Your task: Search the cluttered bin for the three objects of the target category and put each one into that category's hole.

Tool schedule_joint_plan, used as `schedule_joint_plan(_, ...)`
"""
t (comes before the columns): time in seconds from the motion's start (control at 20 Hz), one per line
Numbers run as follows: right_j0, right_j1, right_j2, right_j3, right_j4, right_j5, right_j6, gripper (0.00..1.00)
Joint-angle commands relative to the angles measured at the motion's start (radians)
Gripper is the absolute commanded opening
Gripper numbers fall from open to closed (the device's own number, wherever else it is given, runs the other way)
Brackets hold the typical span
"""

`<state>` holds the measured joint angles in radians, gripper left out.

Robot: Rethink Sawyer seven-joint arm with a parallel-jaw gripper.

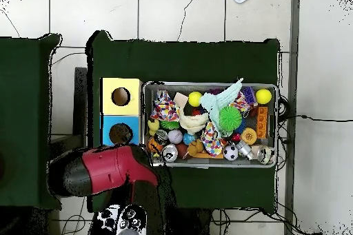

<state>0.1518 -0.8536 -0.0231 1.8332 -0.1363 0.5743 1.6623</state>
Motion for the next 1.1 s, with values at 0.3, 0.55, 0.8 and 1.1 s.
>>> schedule_joint_plan(0.3, 0.029, 0.113, -0.023, -0.003, 0.050, -0.064, 0.247, 0.00)
schedule_joint_plan(0.55, 0.055, 0.068, -0.049, -0.076, 0.058, 0.077, 0.225, 0.00)
schedule_joint_plan(0.8, 0.063, 0.073, -0.065, -0.156, 0.065, 0.152, 0.218, 0.00)
schedule_joint_plan(1.1, 0.010, 0.070, -0.066, -0.188, 0.020, 0.160, 0.115, 0.00)
